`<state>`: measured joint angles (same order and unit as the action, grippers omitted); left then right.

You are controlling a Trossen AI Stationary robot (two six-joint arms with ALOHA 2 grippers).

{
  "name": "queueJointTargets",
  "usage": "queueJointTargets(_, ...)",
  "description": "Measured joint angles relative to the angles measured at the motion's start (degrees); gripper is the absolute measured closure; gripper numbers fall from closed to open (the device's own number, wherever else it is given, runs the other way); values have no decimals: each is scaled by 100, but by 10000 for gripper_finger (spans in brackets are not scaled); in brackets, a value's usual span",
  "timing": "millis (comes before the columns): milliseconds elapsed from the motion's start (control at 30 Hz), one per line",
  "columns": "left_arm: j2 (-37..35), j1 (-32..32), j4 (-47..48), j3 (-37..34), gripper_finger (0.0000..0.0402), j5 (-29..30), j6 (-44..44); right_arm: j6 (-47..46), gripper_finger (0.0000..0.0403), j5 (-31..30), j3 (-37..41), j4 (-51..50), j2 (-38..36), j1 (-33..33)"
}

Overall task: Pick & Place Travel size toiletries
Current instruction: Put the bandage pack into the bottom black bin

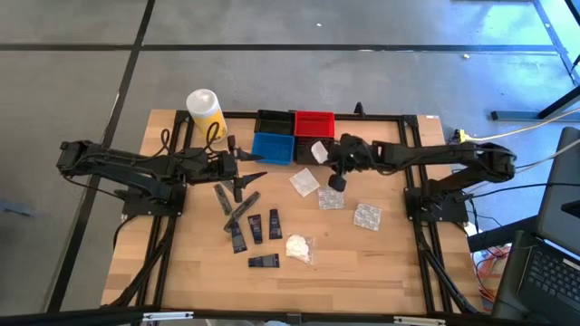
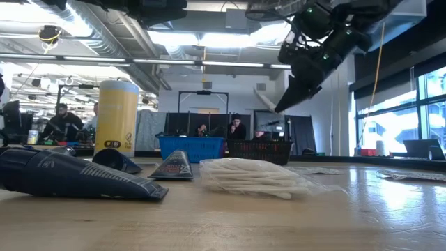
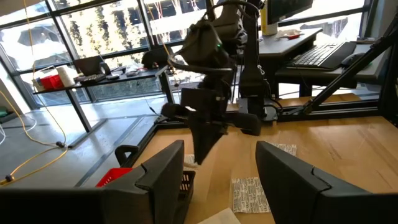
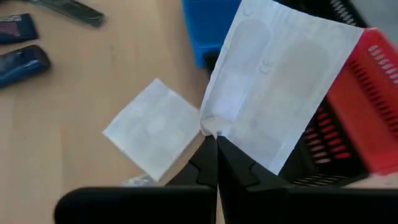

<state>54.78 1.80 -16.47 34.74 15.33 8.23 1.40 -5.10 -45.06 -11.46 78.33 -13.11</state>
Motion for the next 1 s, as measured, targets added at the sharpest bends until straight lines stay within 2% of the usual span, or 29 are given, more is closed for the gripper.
queueJointTargets(400,0,-1,-1,0,206,1,0,1081,403,2,-1405,-1456,8,-493)
queueJointTargets(700,0,0,-2,1,206,2,0,1579,403,85,-1512,-1699,122,-588)
queueJointTargets(1000,0,0,0,2,206,2,0,1715,403,284,-1515,-1746,931,-786)
